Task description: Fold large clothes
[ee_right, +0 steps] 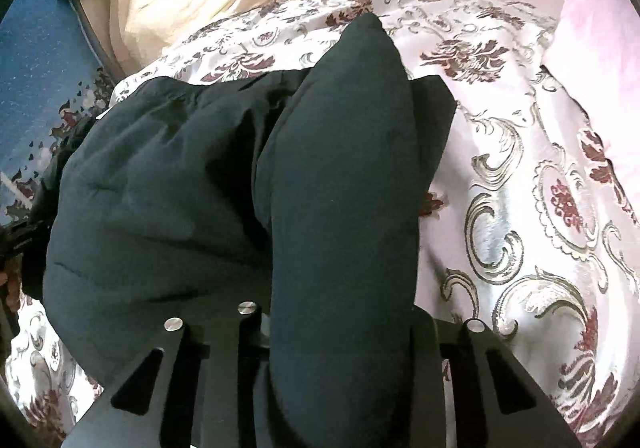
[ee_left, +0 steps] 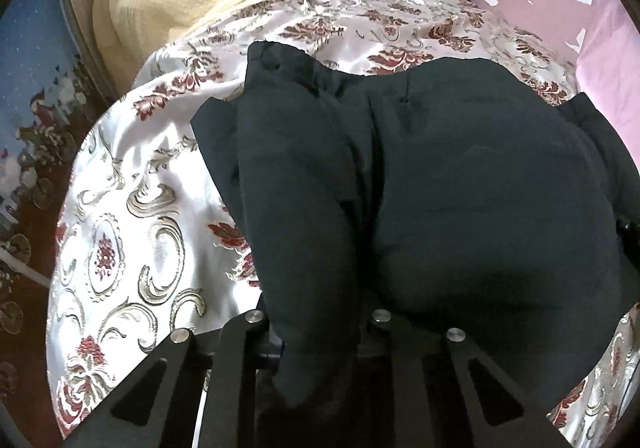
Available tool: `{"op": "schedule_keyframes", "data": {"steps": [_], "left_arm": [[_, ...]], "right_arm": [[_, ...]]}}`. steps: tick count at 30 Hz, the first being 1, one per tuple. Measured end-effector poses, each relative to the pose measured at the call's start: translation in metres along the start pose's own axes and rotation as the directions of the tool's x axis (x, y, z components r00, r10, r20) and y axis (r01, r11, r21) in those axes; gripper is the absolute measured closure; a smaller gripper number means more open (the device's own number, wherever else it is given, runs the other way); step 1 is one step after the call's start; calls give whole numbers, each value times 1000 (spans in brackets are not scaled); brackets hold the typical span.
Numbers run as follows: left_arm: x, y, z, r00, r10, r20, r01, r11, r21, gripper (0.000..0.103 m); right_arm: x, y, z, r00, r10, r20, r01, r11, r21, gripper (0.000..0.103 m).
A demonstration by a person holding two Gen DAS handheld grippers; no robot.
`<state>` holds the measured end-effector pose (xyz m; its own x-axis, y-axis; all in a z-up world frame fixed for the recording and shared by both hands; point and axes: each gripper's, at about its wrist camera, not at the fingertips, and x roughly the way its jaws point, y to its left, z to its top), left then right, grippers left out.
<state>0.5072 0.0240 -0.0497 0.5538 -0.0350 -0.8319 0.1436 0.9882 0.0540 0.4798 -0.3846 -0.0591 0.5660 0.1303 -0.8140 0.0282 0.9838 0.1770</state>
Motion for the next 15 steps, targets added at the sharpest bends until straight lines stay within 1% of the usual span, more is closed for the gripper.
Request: {"op": "schedule_keyframes", "data": {"steps": [5,8,11,13,15], "left_arm": [[-11,4,4,1000,-2,2,2,998,-56,89],[-22,2,5,1000,2,21,-1,999,-54,90],[-31,3,4,999,-10,35,12,998,-57,91],[-38,3,3,999,-19,34,21,999,-50,91],[-46,7,0,999,-43,19,44,997,-62,91]], "right_arm": [[-11,3,2,999,-24,43,24,1000,0,81],[-18,7,4,997,-36,65,35,999,8,83],[-26,12,3,996,-41,84,41,999,2,84],[-36,16,2,995,-38,94,38,999,-7,85],[-45,19,1,994,-38,99,40,999,-19,85]]}}
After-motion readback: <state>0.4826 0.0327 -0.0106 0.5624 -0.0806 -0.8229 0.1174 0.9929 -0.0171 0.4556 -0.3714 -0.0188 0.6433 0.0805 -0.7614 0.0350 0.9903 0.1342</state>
